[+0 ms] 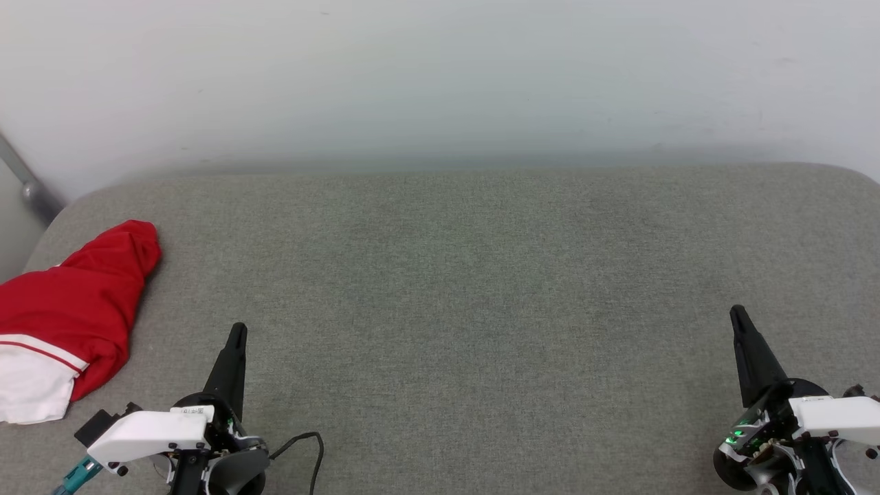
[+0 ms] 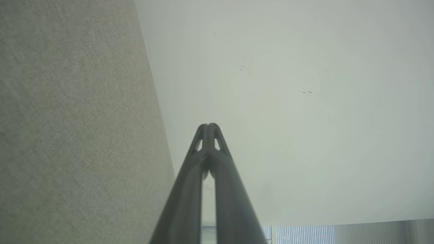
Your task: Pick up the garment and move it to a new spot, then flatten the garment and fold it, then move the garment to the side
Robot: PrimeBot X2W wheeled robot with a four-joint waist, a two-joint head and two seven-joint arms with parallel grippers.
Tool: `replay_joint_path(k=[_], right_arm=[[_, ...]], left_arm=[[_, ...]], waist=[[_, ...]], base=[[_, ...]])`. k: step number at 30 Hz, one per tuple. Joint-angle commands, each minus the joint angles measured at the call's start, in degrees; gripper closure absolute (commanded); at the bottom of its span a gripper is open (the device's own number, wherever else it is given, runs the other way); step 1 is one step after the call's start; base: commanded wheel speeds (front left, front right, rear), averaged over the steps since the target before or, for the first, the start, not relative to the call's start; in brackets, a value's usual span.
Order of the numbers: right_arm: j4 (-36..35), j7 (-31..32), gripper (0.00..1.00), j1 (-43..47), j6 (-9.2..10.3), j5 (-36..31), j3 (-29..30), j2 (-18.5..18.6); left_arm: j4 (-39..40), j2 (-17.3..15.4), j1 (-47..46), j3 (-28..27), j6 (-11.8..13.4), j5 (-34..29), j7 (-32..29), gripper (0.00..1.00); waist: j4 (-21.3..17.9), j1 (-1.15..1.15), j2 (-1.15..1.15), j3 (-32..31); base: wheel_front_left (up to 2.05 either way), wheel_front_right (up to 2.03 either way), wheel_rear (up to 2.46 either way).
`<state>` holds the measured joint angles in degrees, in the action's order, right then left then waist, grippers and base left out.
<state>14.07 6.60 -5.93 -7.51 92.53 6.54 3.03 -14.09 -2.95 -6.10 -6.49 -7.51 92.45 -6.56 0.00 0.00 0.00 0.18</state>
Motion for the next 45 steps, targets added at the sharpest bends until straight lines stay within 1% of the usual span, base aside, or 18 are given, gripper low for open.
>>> replay_joint_path(k=[1,17,18,21,24,27,31,37,45], right_arm=[[0.1,0.1,1.00,-0.7,0.04,-0.3,0.0,-0.2],[0.1,0.1,1.00,-0.7,0.04,-0.3,0.0,-0.2],[0.1,0.0,0.00,0.1,0.00,0.0,0.0,0.0],[1.6,-0.1,0.00,1.3,0.01,0.0,-0.1,-0.1],[1.5,-0.9,0.00,1.7,0.01,-0.6,0.0,-0.1],[1.3,-1.8,0.00,2.0,0.01,-2.5,0.3,-0.1],[-0.3,-2.9,0.00,2.3,0.01,-7.1,0.8,-0.1],[-3.4,-4.5,0.00,2.9,0.01,-15.3,0.7,-0.1],[-6.7,-6.5,0.00,4.0,0.01,-26.6,0.0,-0.1]], left_arm=[[0.0,0.1,-0.4,-0.2,-0.1,-0.1,-0.1,1.00],[0.0,0.1,-0.4,-0.2,-0.1,-0.1,-0.1,1.00],[-0.1,0.0,0.1,0.0,0.0,0.0,0.0,0.00],[-1.5,0.2,1.3,0.3,0.0,0.0,0.1,0.00],[-1.0,0.2,1.7,0.5,0.0,-0.5,0.9,0.00],[-0.5,0.2,1.9,0.2,0.1,-2.1,1.8,0.00],[1.1,0.2,1.9,-0.2,1.0,-6.4,2.9,0.00],[4.2,0.2,2.1,0.3,3.4,-13.5,4.5,0.00],[6.9,0.1,3.0,2.4,6.4,-24.2,6.5,0.00]], waist=[[0.0,0.00,0.00,0.0],[0.0,0.00,0.00,0.0],[0.0,0.00,0.00,0.0],[0.0,0.00,0.00,0.0],[0.0,0.00,0.00,0.0],[0.0,0.00,0.00,0.0],[0.0,0.00,0.00,0.1],[0.0,0.00,0.00,0.2],[0.1,0.00,0.00,0.2]], base=[[0.00,0.00,0.00],[0.00,0.00,0.00],[0.00,0.00,0.00],[0.00,0.00,0.00],[0.00,0.00,0.00],[0.00,0.00,0.00],[0.00,0.00,0.00],[0.00,0.00,0.00],[0.00,0.00,0.00]])
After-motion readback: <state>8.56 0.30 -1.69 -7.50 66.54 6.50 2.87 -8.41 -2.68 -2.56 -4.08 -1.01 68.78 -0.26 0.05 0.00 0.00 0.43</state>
